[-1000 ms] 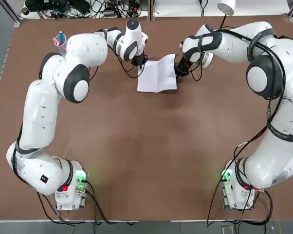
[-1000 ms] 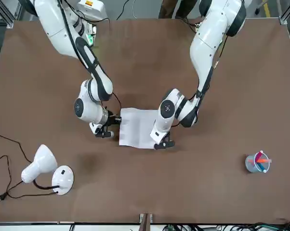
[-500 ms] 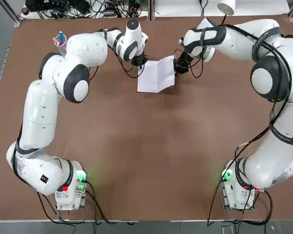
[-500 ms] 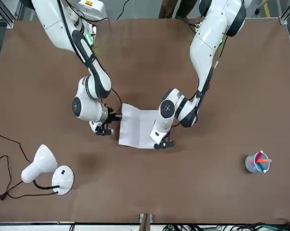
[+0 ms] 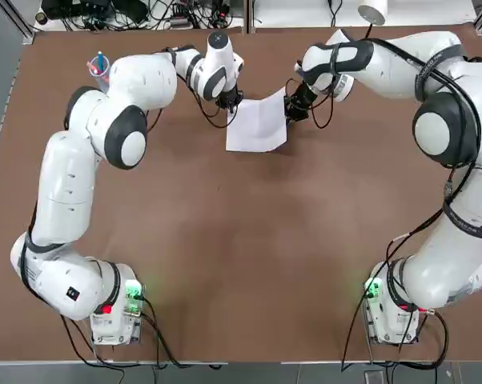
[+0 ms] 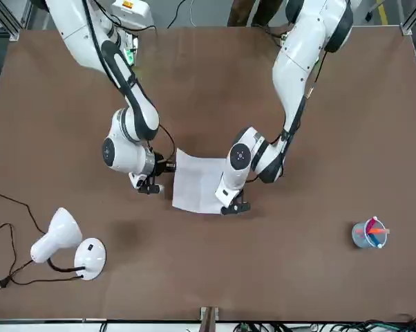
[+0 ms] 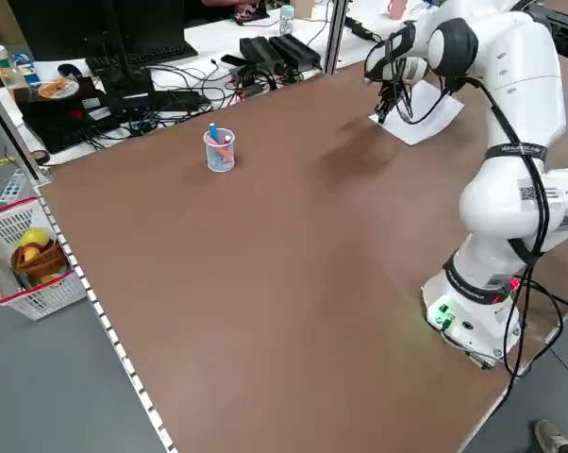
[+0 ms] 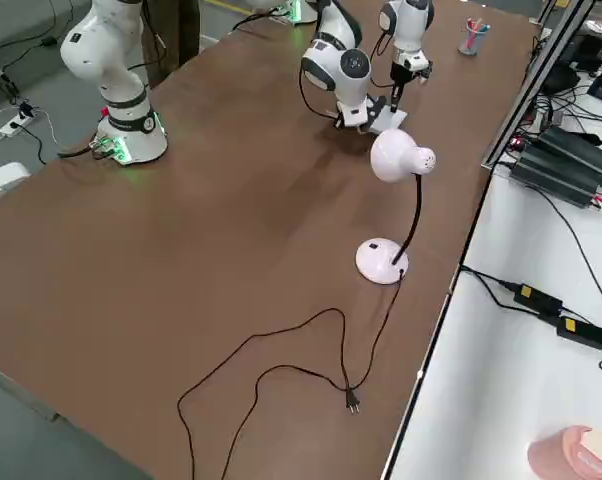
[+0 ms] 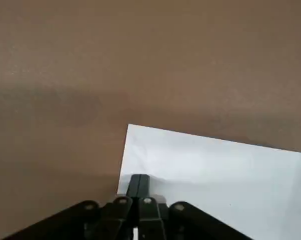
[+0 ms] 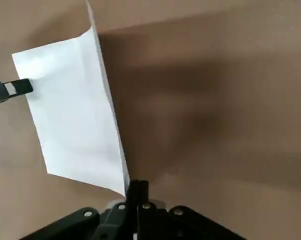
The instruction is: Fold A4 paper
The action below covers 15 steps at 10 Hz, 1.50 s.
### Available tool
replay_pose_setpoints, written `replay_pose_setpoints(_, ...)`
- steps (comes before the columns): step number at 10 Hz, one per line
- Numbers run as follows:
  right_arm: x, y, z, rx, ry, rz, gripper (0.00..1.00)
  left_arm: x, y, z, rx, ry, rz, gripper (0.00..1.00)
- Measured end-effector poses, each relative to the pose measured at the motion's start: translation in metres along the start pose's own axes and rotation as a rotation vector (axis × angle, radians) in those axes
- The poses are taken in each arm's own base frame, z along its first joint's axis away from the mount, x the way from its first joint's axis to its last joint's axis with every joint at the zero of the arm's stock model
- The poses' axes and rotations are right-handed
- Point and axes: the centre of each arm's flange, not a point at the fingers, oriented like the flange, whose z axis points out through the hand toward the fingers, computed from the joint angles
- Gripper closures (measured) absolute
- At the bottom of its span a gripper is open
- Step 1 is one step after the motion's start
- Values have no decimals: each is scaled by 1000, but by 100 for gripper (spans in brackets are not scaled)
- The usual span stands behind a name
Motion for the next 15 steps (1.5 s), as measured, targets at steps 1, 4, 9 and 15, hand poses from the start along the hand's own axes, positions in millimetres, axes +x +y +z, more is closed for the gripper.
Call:
replay_pose_setpoints(1,-2,-2,1,5,-3,1,99,0,0,0,0,0,0,99)
replay_pose_setpoints(4,-8,-19,5,57,-12,19,99,0,0,0,0,0,0,99)
replay_pose_setpoints(9,-11,-36,4,121,-14,50,99,0,0,0,0,0,0,99)
replay_pose_setpoints(15,-23,-82,11,167,30,18,99,0,0,0,0,0,0,99)
